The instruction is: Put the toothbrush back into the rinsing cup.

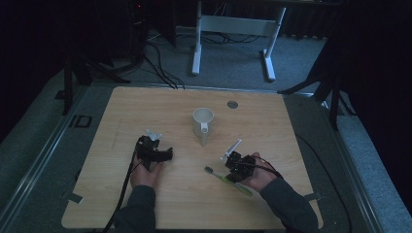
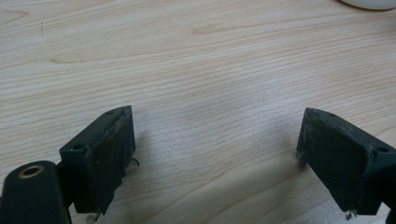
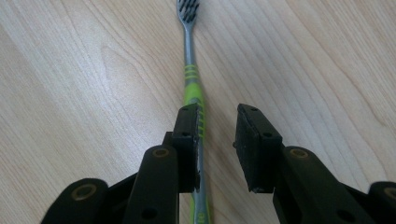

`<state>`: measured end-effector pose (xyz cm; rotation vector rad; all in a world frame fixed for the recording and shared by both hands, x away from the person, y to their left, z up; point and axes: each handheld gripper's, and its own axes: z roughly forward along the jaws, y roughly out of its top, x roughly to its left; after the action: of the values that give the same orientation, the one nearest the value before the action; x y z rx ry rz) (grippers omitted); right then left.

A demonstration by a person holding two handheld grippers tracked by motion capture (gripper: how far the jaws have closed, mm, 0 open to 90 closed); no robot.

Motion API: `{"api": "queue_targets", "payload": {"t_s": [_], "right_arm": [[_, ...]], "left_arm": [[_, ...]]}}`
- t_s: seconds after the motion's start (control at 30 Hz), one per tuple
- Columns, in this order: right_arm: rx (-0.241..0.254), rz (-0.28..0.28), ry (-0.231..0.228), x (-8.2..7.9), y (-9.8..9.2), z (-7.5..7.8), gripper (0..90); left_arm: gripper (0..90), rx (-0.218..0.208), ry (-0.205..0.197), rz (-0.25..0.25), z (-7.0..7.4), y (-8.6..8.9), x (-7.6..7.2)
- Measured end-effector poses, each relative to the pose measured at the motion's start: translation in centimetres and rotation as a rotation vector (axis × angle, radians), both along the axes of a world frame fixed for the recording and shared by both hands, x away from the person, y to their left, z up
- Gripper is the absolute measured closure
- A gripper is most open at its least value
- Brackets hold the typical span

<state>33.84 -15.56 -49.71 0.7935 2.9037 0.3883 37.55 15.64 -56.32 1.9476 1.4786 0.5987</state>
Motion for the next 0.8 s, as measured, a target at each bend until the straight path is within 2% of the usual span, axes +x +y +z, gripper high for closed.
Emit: {"api": "queue_targets", "payload": {"t_s": [0.43, 0.8], "right_arm": [[-0.038, 0.045, 0.024, 0.0, 0.9, -0.8, 72.3], [-0.069, 0.055, 0.048, 0.1, 1.5, -1.3, 73.4]], "left_arm": [[11.8, 0.000, 0.000, 0.000, 0.0, 0.0, 0.0], [11.8, 0.000, 0.000, 0.000, 0.0, 0.0, 0.0]]}}
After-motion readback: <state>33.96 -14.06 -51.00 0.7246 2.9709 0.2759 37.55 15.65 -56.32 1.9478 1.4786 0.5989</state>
